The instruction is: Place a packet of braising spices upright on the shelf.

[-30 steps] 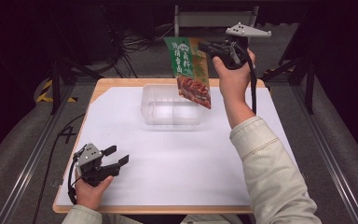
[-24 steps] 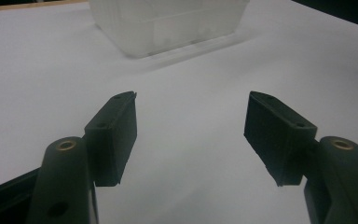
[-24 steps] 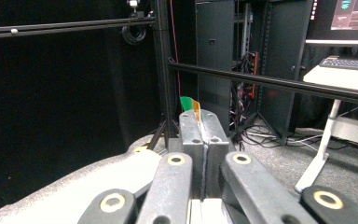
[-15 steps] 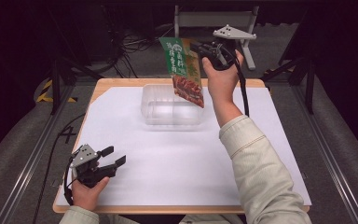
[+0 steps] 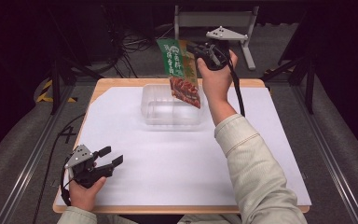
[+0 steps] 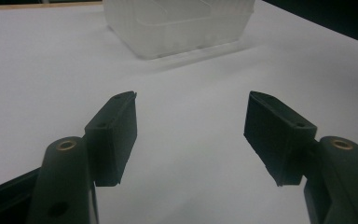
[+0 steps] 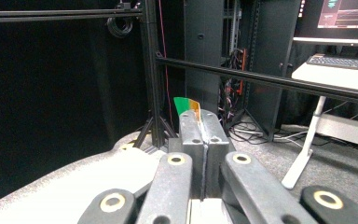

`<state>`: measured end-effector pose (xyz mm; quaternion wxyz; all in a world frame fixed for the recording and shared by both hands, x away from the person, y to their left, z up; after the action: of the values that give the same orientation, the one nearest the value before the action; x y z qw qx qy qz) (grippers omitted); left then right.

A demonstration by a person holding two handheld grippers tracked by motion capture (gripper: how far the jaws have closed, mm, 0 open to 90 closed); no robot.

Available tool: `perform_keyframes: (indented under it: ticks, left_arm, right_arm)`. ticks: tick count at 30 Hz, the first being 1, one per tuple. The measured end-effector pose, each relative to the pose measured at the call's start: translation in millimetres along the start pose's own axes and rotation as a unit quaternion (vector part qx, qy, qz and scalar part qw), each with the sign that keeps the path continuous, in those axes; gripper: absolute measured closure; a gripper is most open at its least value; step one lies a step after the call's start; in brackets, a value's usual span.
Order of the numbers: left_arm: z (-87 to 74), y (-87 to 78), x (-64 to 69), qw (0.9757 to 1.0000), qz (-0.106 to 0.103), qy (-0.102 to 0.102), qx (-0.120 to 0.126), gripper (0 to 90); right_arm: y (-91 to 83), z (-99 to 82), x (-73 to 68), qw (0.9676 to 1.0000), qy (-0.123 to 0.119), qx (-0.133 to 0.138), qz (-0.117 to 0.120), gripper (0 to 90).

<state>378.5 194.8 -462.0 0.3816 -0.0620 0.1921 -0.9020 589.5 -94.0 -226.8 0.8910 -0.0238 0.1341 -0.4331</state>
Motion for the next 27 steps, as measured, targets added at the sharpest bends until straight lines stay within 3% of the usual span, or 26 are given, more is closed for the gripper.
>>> perform_keyframes:
  ticks: [8,17,27]
  left_arm:
    - [-0.4,-0.2,0.2,1.0,0.0,-0.001,-0.001,35.3]
    - [-0.8,0.3,0.3,1.0,-0.002,-0.003,0.0,35.3]
    - [-0.4,0.5,0.4,1.0,-0.002,-0.002,0.0,35.2]
  right_arm:
    - [0.4,3.5,1.2,1.0,-0.003,0.003,-0.004,90.0]
    - [10.9,-4.3,9.8,0.9998,0.003,-0.006,-0.017,90.0]
    - [15.4,-19.4,11.4,1.0,0.006,-0.004,0.002,90.0]
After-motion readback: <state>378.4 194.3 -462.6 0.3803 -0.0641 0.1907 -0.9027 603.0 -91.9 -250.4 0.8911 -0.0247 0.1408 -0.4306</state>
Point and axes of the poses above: each handheld gripper's, and its own axes: y roughly forward along the jaws, z roughly out of its top, x roughly to its right, the point moved 8 cm from there along y, roughly forward along the jaws, and after that the axes turned 13 degrees about y, right-handed, at the moved point
